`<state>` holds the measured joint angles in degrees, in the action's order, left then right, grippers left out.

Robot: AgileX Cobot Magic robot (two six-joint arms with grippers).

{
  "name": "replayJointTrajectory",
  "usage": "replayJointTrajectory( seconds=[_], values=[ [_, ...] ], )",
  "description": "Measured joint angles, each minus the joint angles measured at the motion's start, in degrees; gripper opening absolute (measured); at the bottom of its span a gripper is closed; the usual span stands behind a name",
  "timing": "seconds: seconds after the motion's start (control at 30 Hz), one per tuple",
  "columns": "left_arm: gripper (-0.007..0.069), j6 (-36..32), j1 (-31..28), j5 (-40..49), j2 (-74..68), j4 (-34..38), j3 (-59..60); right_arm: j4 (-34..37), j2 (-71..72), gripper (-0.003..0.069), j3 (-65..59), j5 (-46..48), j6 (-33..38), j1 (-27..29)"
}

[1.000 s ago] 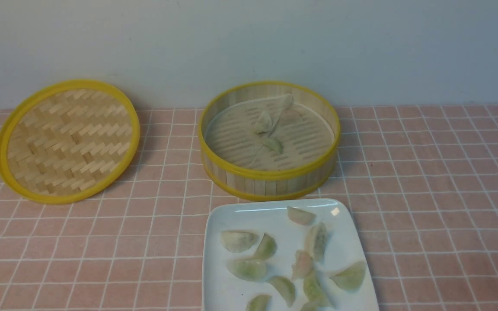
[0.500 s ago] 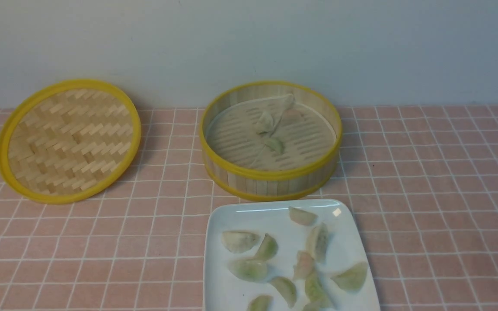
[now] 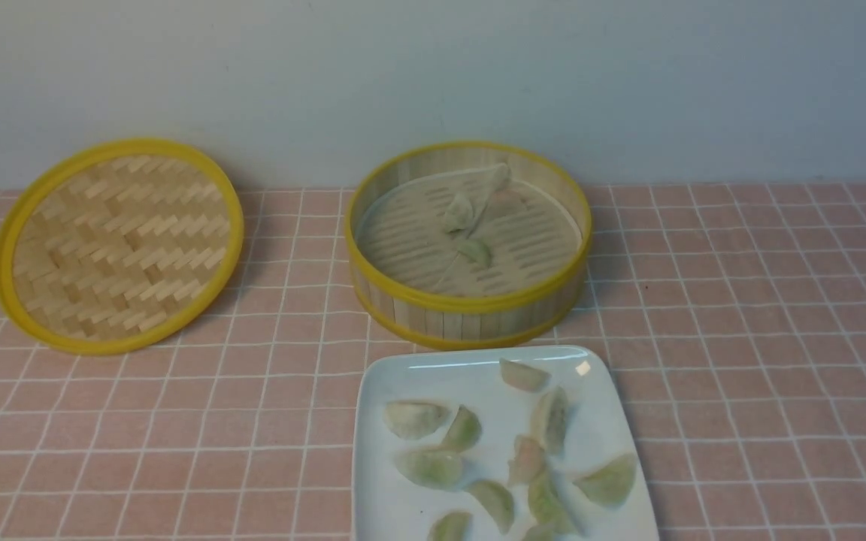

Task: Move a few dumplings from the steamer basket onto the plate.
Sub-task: Use the right arm to grab a dumpling from inside the steamer

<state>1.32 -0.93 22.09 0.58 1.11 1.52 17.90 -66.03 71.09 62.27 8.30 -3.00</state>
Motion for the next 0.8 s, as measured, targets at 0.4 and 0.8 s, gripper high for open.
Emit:
replayJointTrajectory(
  seconds=[0.4,0.8],
  values=[
    [-0.0006,0.0,0.0,0.0,0.0,0.0,0.0,-6.5,-35.9,-0.0010,35.7,9.4,-1.1,-13.5],
    [-0.0006,0.0,0.0,0.0,0.0,0.0,0.0,-7.5,-73.0,0.0063,75.4,9.5,-0.8,-16.2]
  ],
)
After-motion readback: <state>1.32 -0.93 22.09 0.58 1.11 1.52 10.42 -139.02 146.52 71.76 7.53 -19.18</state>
